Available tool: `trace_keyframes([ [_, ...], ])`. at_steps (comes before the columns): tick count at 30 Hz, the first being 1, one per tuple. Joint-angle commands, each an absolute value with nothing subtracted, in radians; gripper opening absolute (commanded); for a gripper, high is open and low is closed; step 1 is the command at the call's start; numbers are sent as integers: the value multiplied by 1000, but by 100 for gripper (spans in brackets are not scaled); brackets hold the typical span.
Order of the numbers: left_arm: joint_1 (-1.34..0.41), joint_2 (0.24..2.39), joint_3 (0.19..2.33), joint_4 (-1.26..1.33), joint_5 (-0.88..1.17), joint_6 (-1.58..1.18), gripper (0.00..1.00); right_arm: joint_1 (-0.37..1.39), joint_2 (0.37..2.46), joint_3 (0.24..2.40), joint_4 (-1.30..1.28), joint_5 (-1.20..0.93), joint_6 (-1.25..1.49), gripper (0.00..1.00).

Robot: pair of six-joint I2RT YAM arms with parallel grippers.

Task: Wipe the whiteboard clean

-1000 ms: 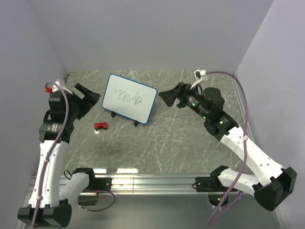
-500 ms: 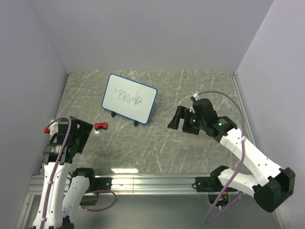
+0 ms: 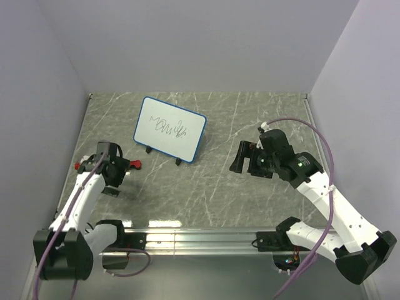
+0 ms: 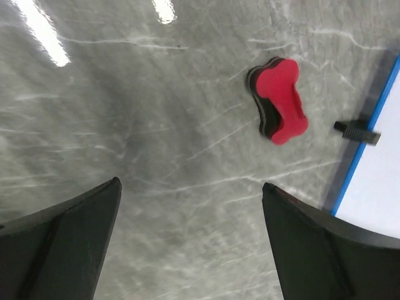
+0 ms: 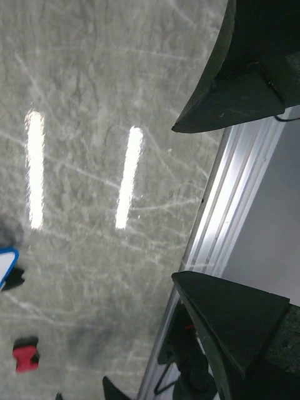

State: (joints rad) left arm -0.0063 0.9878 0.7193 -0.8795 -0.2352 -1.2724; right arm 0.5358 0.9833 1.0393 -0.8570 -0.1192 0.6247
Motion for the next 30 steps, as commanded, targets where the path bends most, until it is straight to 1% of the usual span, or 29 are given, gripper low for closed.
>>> trace_keyframes([
  [1,-15,1063,759,-816,-235,-1592,99,531,983,1074,-919,-57,591,97],
  [5,-26,1181,801,-772,-233,-1655,99,531,991,1084,-930,-46,591,97],
  [8,-28,1291,868,-759,-239,-1654,99,529,996,1095,-943,-25,584,97],
  [9,-28,1343,906,-761,-245,-1654,99,529,994,1098,-948,-18,583,97],
  [15,-29,1498,1017,-796,-258,-1674,99,531,996,1104,-965,21,575,96],
  [24,-67,1643,1071,-831,-250,-1689,99,529,1026,1115,-956,54,554,96],
  [30,-78,1680,1063,-798,-239,-1695,99,526,1049,1121,-946,58,529,97],
])
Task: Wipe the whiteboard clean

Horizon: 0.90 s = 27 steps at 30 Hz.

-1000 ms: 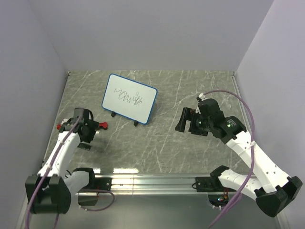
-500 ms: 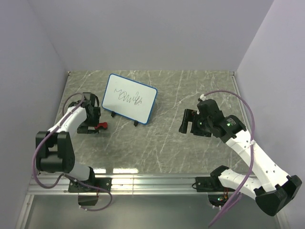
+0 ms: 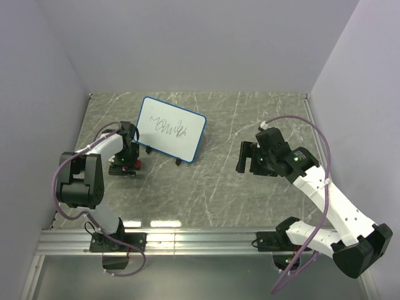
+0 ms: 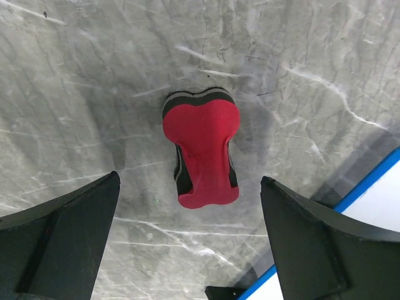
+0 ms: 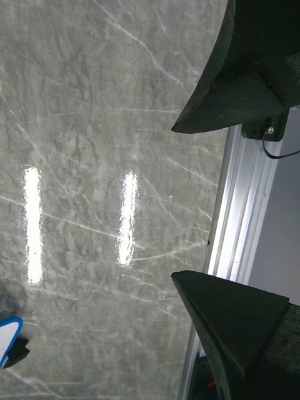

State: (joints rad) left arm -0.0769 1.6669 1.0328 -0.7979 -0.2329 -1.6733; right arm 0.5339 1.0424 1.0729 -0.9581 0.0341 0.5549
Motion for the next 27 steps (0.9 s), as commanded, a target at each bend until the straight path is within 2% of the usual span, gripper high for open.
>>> trace_keyframes([
  [1,-78,1686,1068,-801,-241,-1697,99,525,1051,1121,-946,58,520,96],
  [4,-78,1706,1080,-795,-244,-1687,93,520,1051,1118,-946,60,506,96],
  [7,-77,1715,1072,-781,-241,-1684,80,511,1052,1120,-948,64,489,97],
  [8,-77,1717,1071,-775,-239,-1684,72,511,1052,1123,-950,67,488,97],
  [10,-74,1727,1072,-772,-242,-1672,65,511,1051,1126,-951,74,479,97],
  [14,-67,1741,1088,-779,-239,-1655,38,512,1048,1131,-951,86,469,97],
  [19,-66,1749,1095,-790,-239,-1641,22,508,1043,1131,-948,91,468,97],
  [20,-64,1749,1094,-788,-233,-1635,13,509,1043,1131,-946,91,469,97],
  [22,-64,1744,1091,-782,-232,-1611,2,509,1045,1131,-940,89,469,97],
  [25,-63,1717,1095,-781,-258,-1551,0,506,1055,1149,-928,57,465,98],
  [27,-64,1674,1106,-779,-294,-1482,0,508,1061,1164,-907,-52,451,98],
])
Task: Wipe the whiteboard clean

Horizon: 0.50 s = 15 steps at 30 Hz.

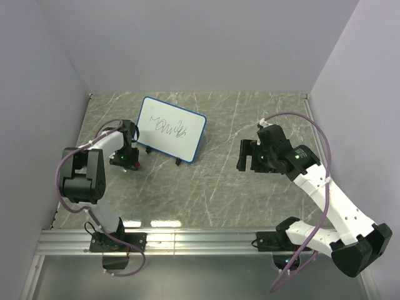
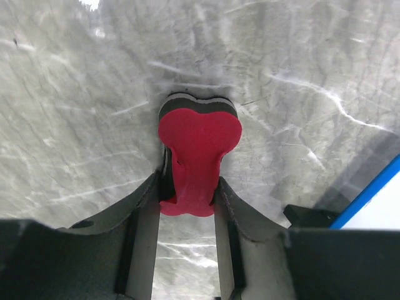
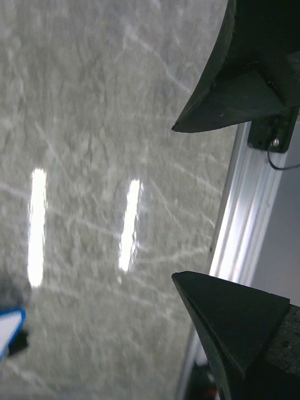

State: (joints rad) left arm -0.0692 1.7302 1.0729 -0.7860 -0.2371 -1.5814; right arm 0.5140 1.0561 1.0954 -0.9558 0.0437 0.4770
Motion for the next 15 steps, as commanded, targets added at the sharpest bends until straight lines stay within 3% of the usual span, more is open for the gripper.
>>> trace_keyframes([
  [1,-64,1655,1114,-775,-304,-1453,0,506,1072,1186,-881,-93,448,98],
  [6,-103,1543,1127,-664,-266,-1212,0,506,1176,1290,-833,-227,442,98],
  [15,-405,1462,1259,-664,-276,-1020,0,486,1469,1501,-686,-382,469,97],
])
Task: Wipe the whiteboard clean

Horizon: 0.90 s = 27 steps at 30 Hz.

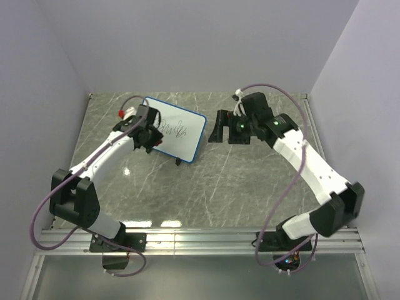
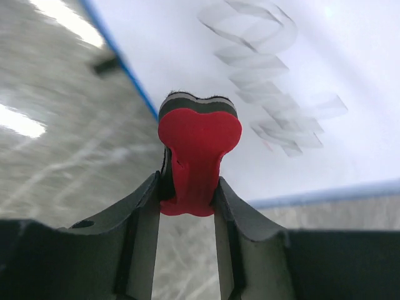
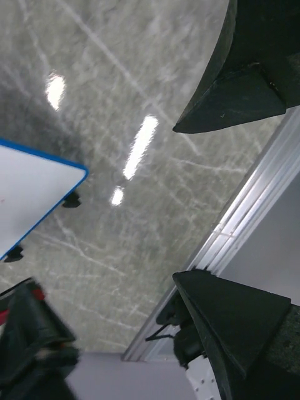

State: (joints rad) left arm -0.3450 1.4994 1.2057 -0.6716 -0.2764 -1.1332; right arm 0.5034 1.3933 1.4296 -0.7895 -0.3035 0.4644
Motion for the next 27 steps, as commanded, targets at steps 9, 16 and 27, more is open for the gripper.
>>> trace_keyframes([
  [9,-618,1404,1385,-773,-253,-1048,0,431,1829,1751,-630,-384,476,94],
  [16,-696,1286,1362,-848,-265,-1057,0,431,1992,1842,-588,-370,456,93],
  [27,-721,1097,1148,-818,-255,-1042,0,434,2121,1936,-489,-425,489,79],
])
